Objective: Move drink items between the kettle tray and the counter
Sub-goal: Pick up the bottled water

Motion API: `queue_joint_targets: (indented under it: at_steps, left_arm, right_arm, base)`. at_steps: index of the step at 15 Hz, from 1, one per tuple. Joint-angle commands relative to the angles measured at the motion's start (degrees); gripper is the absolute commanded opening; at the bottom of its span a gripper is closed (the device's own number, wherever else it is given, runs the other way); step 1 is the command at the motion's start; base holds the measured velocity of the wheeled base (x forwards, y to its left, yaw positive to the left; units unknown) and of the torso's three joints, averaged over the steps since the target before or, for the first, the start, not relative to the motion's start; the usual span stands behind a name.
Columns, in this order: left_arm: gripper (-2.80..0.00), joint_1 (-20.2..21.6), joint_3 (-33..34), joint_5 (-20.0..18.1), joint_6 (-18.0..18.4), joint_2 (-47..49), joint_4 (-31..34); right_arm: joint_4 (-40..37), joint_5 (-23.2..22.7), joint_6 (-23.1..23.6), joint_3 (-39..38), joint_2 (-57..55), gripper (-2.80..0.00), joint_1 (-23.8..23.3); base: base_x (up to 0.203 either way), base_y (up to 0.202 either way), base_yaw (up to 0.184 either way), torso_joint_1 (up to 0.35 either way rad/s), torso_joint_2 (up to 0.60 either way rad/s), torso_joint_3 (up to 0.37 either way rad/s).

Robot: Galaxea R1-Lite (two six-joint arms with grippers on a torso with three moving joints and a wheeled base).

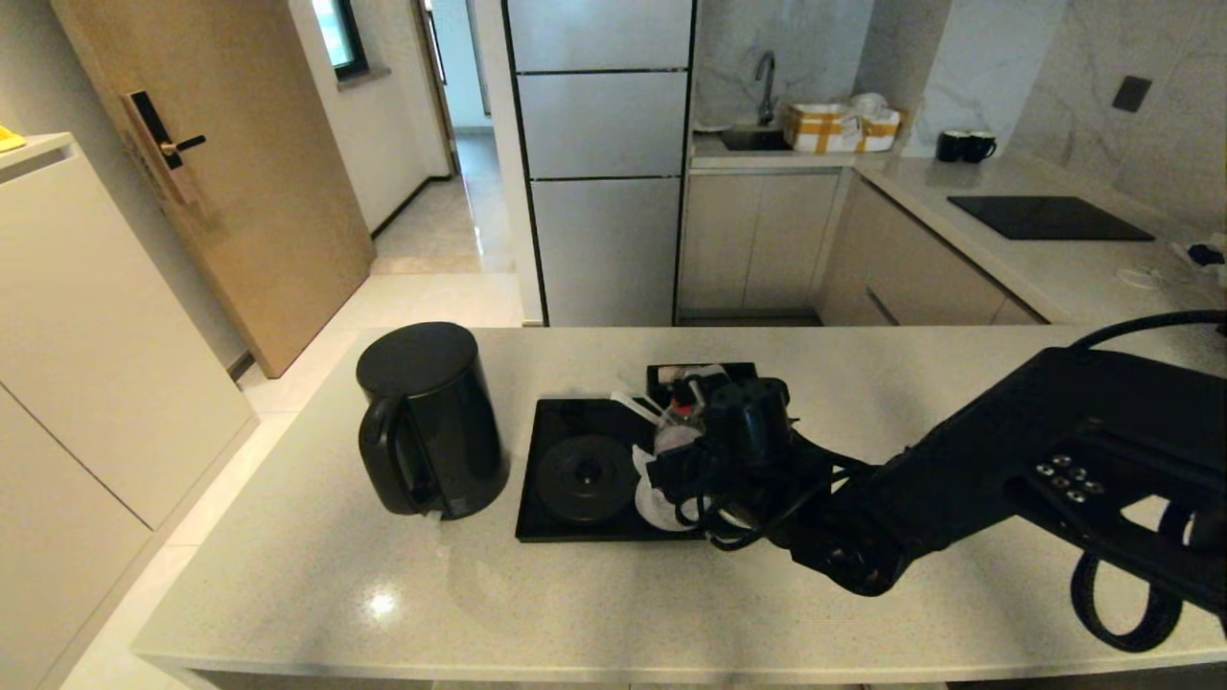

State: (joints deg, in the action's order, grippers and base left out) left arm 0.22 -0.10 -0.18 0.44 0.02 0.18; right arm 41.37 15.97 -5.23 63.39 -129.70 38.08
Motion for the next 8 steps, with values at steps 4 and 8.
queue_joint_targets:
  at_steps: [4, 8]
  left_arm:
    - [0.0, 0.0, 0.0, 0.0, 0.0, 0.0, 0.0]
    - [0.0, 0.0, 0.0, 0.0, -0.1, 0.0, -0.1]
  right_arm:
    - [-0.1, 3.6, 0.0, 7.2, -6.5, 0.0, -0.2]
    - [-0.1, 5.9, 0.8, 8.4, -7.1, 0.0, -1.3]
  base:
    - [0.0, 0.0, 0.0, 0.0, 0.0, 0.0]
    - [0.0, 0.0, 0.0, 0.0, 0.0, 0.0]
